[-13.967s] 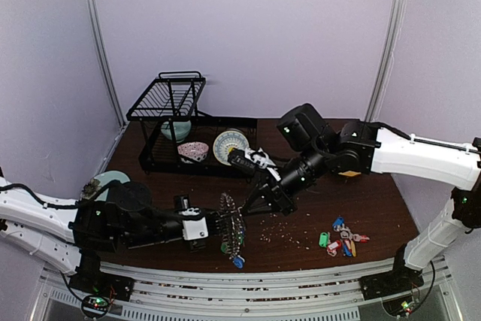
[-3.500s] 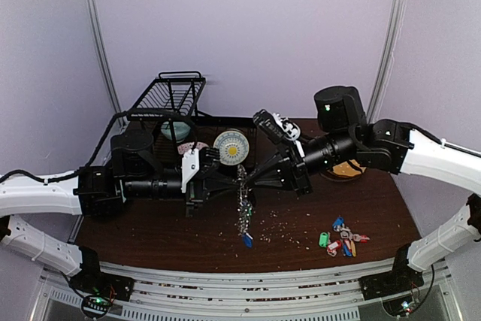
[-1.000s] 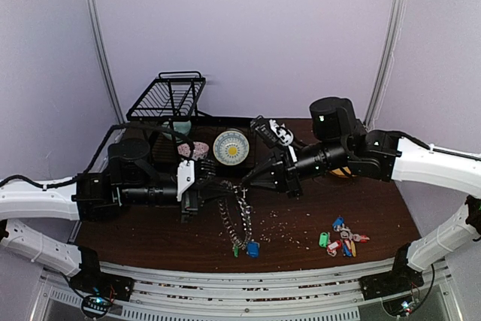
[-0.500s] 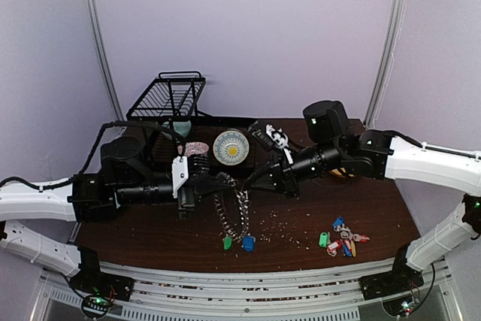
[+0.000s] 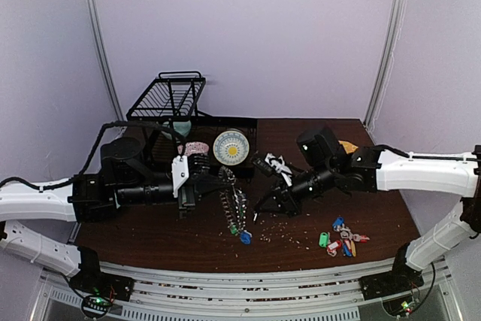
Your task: Put the keys on the keyring
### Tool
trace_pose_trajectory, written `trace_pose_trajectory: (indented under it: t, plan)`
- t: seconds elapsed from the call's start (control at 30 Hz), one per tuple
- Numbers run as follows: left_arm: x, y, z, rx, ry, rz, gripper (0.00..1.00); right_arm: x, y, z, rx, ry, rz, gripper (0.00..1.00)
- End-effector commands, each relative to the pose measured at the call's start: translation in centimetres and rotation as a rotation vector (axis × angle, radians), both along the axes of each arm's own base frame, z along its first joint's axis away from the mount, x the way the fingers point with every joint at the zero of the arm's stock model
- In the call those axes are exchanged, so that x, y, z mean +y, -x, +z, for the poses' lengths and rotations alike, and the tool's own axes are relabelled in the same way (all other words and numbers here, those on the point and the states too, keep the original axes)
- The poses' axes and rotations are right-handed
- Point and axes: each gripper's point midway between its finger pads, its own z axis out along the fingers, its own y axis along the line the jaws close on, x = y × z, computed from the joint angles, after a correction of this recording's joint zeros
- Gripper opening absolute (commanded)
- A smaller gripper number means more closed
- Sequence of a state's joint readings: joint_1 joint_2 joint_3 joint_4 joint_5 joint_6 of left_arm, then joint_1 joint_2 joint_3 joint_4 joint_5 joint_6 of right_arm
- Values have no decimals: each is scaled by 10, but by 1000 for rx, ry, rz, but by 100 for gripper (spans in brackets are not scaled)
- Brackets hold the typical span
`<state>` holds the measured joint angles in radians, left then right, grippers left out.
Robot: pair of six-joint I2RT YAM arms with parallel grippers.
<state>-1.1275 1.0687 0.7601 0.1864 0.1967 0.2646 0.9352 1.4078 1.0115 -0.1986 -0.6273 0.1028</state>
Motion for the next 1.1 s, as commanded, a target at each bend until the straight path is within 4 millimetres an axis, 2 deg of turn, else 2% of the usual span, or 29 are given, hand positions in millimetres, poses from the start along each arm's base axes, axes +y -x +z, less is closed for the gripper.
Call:
trace_pose_trajectory:
  t: [0.0, 0.1, 0.2, 0.27, 0.43, 0.47, 0.5, 0.57, 0.63, 0.7, 0.73, 0.83, 0.9, 1.0, 1.07]
  plan:
    - [5, 3, 37, -74, 118, 2, 0, -19, 11, -56, 188, 80, -108, 0]
    - [5, 4, 38, -74, 120, -7, 0, -28, 13, -83, 233, 83, -171, 0]
    - [5, 5, 38, -74, 120, -11, 0, -44, 12, -122, 267, 191, -234, 0]
    - [5, 6, 39, -74, 122, -15, 0, -51, 11, -138, 283, 244, -256, 0]
    - [4, 8, 37, -72, 119, -27, 0, -54, -1, -144, 272, 288, -300, 1]
    - [4, 8, 38, -73, 121, -30, 0, -55, -5, -144, 264, 297, -315, 9]
    - [4, 8, 38, -73, 120, -29, 0, -57, -8, -144, 257, 306, -327, 14]
    - [4, 8, 37, -73, 119, -30, 0, -56, -14, -135, 232, 304, -335, 30]
    - [4, 9, 37, -73, 117, -34, 0, -49, -21, -112, 183, 271, -326, 35]
    - [4, 10, 37, -74, 118, -41, 0, -34, -28, -63, 94, 141, -302, 35]
    - [4, 11, 37, -75, 117, -45, 0, -24, -27, -33, 43, 42, -271, 36]
    - [4, 14, 37, -79, 120, -60, 0, -1, -7, 54, -148, -254, -147, 38]
    - [3, 13, 36, -78, 118, -59, 0, 5, 11, 97, -281, -406, -65, 39]
    - [3, 15, 38, -75, 123, -69, 0, 11, 30, 137, -394, -564, 17, 38]
    - [3, 18, 38, -77, 128, -84, 0, 17, 36, 146, -446, -602, 50, 37]
